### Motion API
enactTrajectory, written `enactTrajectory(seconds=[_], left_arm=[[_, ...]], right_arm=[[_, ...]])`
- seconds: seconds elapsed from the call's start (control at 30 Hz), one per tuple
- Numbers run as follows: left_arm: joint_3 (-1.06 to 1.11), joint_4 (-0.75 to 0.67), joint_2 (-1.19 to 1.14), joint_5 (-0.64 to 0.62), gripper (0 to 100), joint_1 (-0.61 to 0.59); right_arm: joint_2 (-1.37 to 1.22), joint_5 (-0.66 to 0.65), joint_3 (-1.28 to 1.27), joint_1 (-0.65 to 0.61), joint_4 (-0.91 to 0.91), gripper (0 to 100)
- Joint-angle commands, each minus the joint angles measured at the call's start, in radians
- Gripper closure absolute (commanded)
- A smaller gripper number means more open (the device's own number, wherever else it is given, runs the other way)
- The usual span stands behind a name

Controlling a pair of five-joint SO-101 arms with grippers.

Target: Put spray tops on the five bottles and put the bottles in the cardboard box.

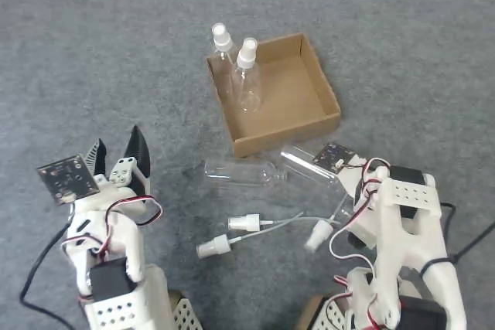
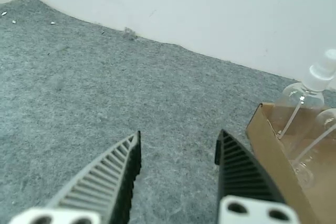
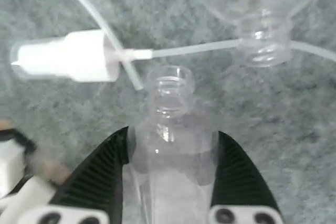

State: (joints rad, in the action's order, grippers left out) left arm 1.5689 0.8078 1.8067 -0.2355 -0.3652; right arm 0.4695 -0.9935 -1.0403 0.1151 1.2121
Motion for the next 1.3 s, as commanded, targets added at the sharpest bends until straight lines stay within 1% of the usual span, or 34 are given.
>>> enactTrajectory(seconds=[0.0, 0.23, 0.33, 0.53, 0.67, 0.77, 0.9, 0.97, 1.03, 1.27], left_arm=[[-0.008, -0.029, 0.017, 0.008, 78, -0.002], [-0.008, -0.029, 0.017, 0.008, 78, -0.002], [-0.008, -0.029, 0.017, 0.008, 78, -0.002], [-0.008, -0.029, 0.017, 0.008, 78, -0.002], [-0.008, -0.029, 0.017, 0.008, 78, -0.002], [-0.008, -0.029, 0.017, 0.008, 78, -0.002], [-0.008, -0.031, 0.017, 0.008, 78, -0.002], [-0.008, -0.029, 0.017, 0.008, 78, -0.002], [-0.008, -0.029, 0.017, 0.008, 78, -0.002], [-0.008, -0.029, 0.017, 0.008, 78, -0.002]], right_arm=[[0.047, -0.008, 0.13, 0.007, 0.122, 93.5], [0.048, -0.005, 0.238, 0.005, 0.255, 93.5], [0.048, 0.0, 0.244, 0.005, 0.263, 93.5], [0.048, 0.06, 0.261, 0.005, 0.266, 93.6], [0.048, 0.095, 0.308, -0.007, 0.302, 93.5], [0.048, 0.172, 0.342, -0.062, 0.323, 93.6], [0.048, 0.342, 0.404, -0.163, 0.352, 93.6], [0.048, 0.404, 0.448, -0.194, 0.383, 93.6], [0.048, 0.45, 0.491, -0.217, 0.409, 93.6], [0.05, 0.549, 0.601, -0.278, 0.486, 93.6]])
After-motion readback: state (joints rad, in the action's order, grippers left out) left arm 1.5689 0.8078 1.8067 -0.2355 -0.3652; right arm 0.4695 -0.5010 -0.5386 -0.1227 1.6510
